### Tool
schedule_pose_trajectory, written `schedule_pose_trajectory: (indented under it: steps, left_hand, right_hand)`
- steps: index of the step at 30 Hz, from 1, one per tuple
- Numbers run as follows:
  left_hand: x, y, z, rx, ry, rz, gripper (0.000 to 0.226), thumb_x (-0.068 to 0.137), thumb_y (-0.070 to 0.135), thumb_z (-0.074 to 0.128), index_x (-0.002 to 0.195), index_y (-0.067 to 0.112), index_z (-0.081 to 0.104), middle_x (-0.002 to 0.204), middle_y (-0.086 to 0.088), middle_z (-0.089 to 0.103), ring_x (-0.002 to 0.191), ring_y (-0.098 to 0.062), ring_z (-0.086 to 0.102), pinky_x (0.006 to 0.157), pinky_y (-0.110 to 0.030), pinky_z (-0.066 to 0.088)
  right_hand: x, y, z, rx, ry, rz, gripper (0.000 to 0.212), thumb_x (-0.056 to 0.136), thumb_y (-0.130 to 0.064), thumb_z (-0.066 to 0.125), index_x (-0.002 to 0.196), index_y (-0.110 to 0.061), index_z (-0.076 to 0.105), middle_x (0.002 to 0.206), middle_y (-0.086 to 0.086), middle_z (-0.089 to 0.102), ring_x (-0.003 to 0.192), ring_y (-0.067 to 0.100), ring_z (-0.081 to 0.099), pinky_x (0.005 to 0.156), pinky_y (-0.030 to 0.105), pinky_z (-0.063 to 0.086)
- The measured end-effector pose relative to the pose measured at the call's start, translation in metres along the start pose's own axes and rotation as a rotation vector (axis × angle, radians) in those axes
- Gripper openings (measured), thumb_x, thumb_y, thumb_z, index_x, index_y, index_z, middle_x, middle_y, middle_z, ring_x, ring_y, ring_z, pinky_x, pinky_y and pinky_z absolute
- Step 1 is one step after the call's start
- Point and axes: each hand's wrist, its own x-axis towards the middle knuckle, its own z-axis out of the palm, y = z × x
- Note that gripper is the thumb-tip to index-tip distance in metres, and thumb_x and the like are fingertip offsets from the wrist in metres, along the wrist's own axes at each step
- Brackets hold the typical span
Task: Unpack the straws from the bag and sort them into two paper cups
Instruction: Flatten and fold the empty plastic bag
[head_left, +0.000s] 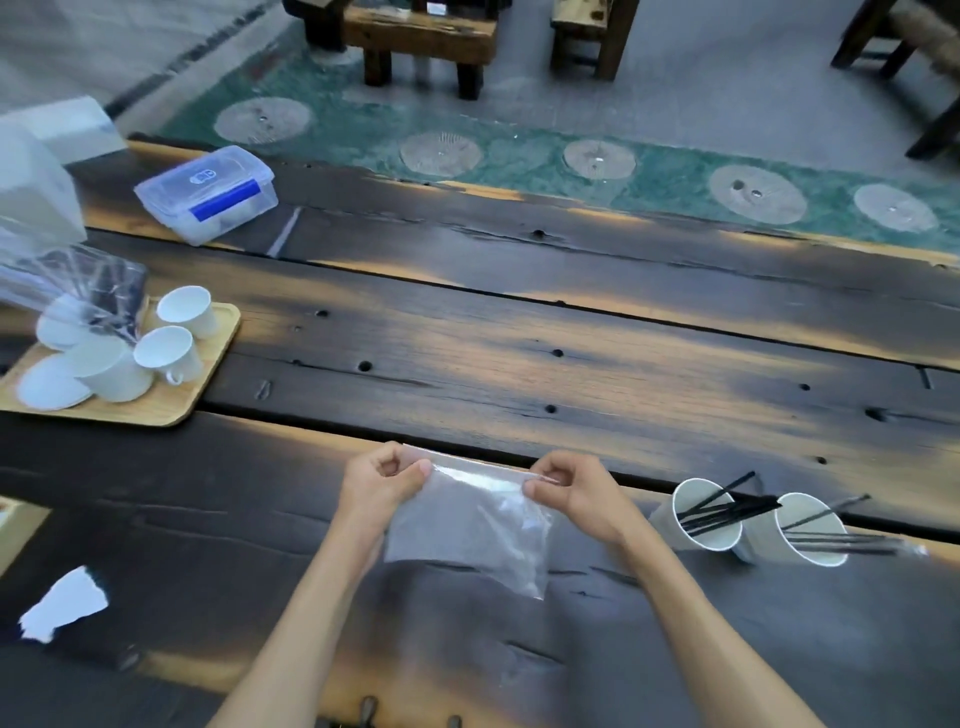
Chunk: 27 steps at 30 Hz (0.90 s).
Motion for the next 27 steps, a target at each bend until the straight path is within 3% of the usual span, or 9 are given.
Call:
schedule_pose_trajectory:
  steps: [2, 6, 11, 13, 16, 19, 21, 24, 27]
  left_hand:
    - [-0.011, 0.005, -0.008, -0.082, 0.046, -0.010, 0.024, 0.080, 0.009, 0.074, 0.075, -0.008, 0.058, 0.073, -0.015, 0.060, 0.071, -0.025, 0.053, 0.068, -0.035, 0.043]
    - [-0.045, 0.011, -0.012, -0.173, 0.087, -0.067, 0.012, 0.086, 0.010, 0.070, 0.087, -0.001, 0.067, 0.086, -0.017, 0.073, 0.077, -0.028, 0.067, 0.069, -0.035, 0.055]
    - [-0.098, -0.015, -0.013, -0.149, 0.144, -0.175, 0.020, 0.085, 0.015, 0.072, 0.098, 0.000, 0.074, 0.099, -0.023, 0.075, 0.090, -0.037, 0.073, 0.084, -0.049, 0.055]
    - [-0.120, -0.025, -0.013, -0.174, 0.231, -0.181, 0.024, 0.081, 0.018, 0.075, 0.096, 0.000, 0.075, 0.097, -0.023, 0.076, 0.090, -0.039, 0.073, 0.081, -0.048, 0.057]
    - [-0.154, -0.032, -0.015, -0.242, 0.433, -0.164, 0.018, 0.085, 0.012, 0.071, 0.094, -0.003, 0.073, 0.091, -0.019, 0.077, 0.080, -0.030, 0.075, 0.065, -0.036, 0.060]
    - [-0.187, -0.038, -0.021, -0.365, 0.598, -0.176, 0.015, 0.088, 0.010, 0.068, 0.094, -0.003, 0.072, 0.088, -0.018, 0.077, 0.071, -0.026, 0.075, 0.057, -0.034, 0.060]
    - [-0.209, -0.043, -0.029, -0.412, 0.636, -0.196, 0.016, 0.089, 0.011, 0.067, 0.095, -0.002, 0.072, 0.089, -0.016, 0.078, 0.072, -0.026, 0.075, 0.056, -0.034, 0.060]
    - [-0.246, -0.058, -0.042, -0.345, 0.625, -0.271, 0.022, 0.088, 0.024, 0.069, 0.098, 0.005, 0.072, 0.091, -0.011, 0.079, 0.081, -0.025, 0.076, 0.068, -0.032, 0.058]
    - [-0.282, -0.088, -0.058, -0.378, 0.727, -0.320, 0.034, 0.087, 0.024, 0.071, 0.103, -0.006, 0.067, 0.086, -0.017, 0.078, 0.070, -0.023, 0.073, 0.067, -0.031, 0.052]
  right_hand:
    - [-0.006, -0.001, 0.004, 0.202, 0.028, 0.021, 0.015, 0.082, -0.020, 0.076, 0.077, -0.011, 0.065, 0.064, -0.002, 0.056, 0.061, 0.009, 0.047, 0.060, 0.021, 0.038]
    - [-0.012, -0.003, 0.022, 0.447, 0.086, 0.021, 0.015, 0.088, -0.008, 0.068, 0.076, -0.013, 0.062, 0.061, 0.001, 0.054, 0.054, 0.009, 0.045, 0.053, 0.026, 0.032]
    - [-0.020, -0.012, 0.033, 0.562, 0.070, 0.016, 0.006, 0.088, -0.004, 0.066, 0.083, -0.002, 0.065, 0.069, 0.012, 0.067, 0.061, 0.021, 0.062, 0.061, 0.034, 0.052]
    - [-0.025, -0.015, 0.038, 0.567, -0.015, 0.049, 0.011, 0.088, -0.009, 0.068, 0.086, 0.001, 0.064, 0.078, 0.021, 0.068, 0.071, 0.032, 0.064, 0.070, 0.046, 0.054]
    - [-0.038, -0.016, 0.051, 0.503, -0.237, 0.107, 0.015, 0.091, -0.014, 0.066, 0.098, 0.000, 0.065, 0.093, 0.019, 0.075, 0.081, 0.037, 0.072, 0.076, 0.048, 0.058]
    - [-0.054, -0.012, 0.075, 0.414, -0.404, 0.144, 0.022, 0.093, -0.010, 0.063, 0.112, 0.001, 0.063, 0.107, 0.020, 0.075, 0.096, 0.037, 0.072, 0.082, 0.048, 0.059]
    - [-0.062, -0.007, 0.094, 0.365, -0.408, 0.125, 0.019, 0.094, -0.009, 0.062, 0.109, 0.001, 0.064, 0.103, 0.019, 0.076, 0.094, 0.036, 0.073, 0.075, 0.043, 0.060]
    - [-0.073, -0.009, 0.127, 0.302, -0.431, 0.094, 0.012, 0.094, -0.010, 0.061, 0.103, -0.002, 0.064, 0.097, 0.016, 0.077, 0.086, 0.030, 0.075, 0.068, 0.036, 0.057]
    - [-0.086, -0.014, 0.164, 0.206, -0.509, 0.056, 0.007, 0.093, -0.010, 0.060, 0.089, -0.004, 0.062, 0.079, 0.008, 0.074, 0.064, 0.015, 0.070, 0.057, 0.029, 0.052]
